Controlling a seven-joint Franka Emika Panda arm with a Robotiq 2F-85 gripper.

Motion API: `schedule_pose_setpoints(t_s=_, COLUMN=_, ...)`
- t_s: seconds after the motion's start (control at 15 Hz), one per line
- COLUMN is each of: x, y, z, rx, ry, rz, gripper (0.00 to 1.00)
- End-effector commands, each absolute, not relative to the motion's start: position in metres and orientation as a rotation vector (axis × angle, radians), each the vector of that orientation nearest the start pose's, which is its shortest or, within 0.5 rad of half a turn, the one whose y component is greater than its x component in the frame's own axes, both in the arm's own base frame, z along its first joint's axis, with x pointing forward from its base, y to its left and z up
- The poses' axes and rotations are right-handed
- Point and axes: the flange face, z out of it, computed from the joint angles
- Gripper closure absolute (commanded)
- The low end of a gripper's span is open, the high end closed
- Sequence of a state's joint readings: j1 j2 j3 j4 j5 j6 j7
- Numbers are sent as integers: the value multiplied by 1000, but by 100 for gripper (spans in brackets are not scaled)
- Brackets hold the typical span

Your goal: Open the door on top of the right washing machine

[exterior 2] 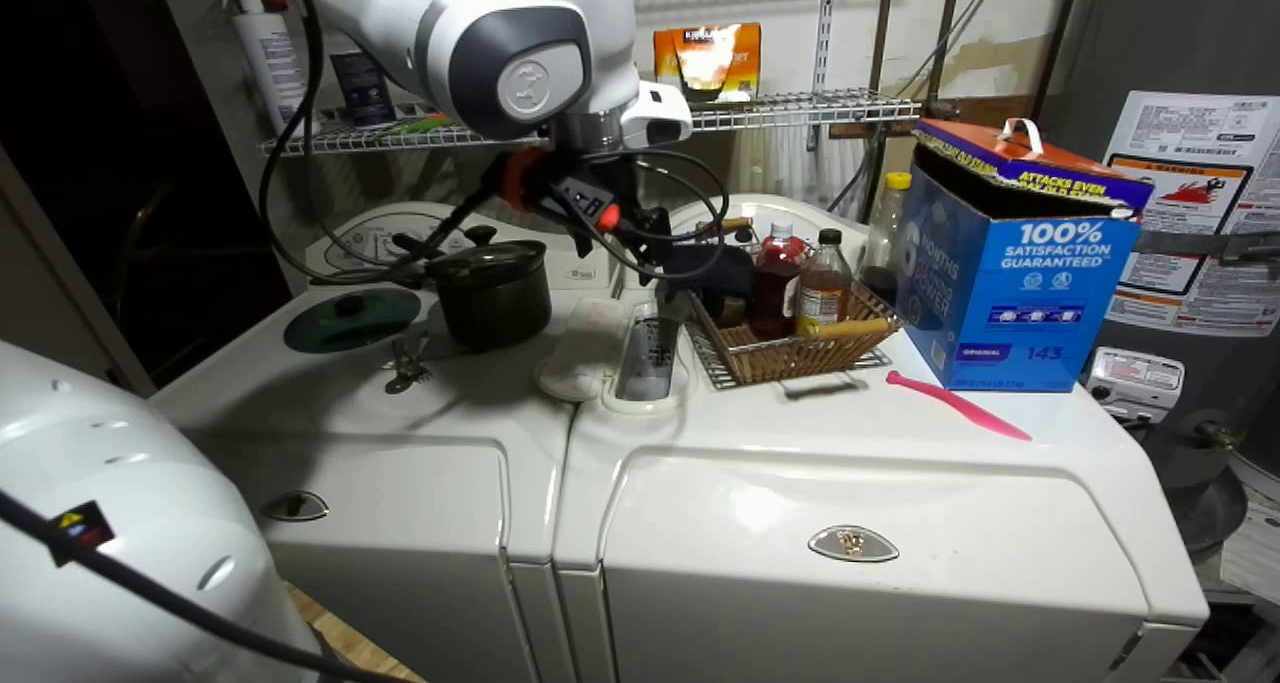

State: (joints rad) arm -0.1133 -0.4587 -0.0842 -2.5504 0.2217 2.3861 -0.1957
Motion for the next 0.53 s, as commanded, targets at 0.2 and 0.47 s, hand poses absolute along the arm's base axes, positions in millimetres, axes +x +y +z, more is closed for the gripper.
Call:
schedule_pose_setpoints(t_s=0.2, x=405, y=-78, z=463, rx=-2983, ry=122, rz=-517, gripper=0)
schedule_pose_setpoints(t_s=0.47, x=406, y=-79, z=462, rx=-2982, ry=127, rz=-513, gripper=0)
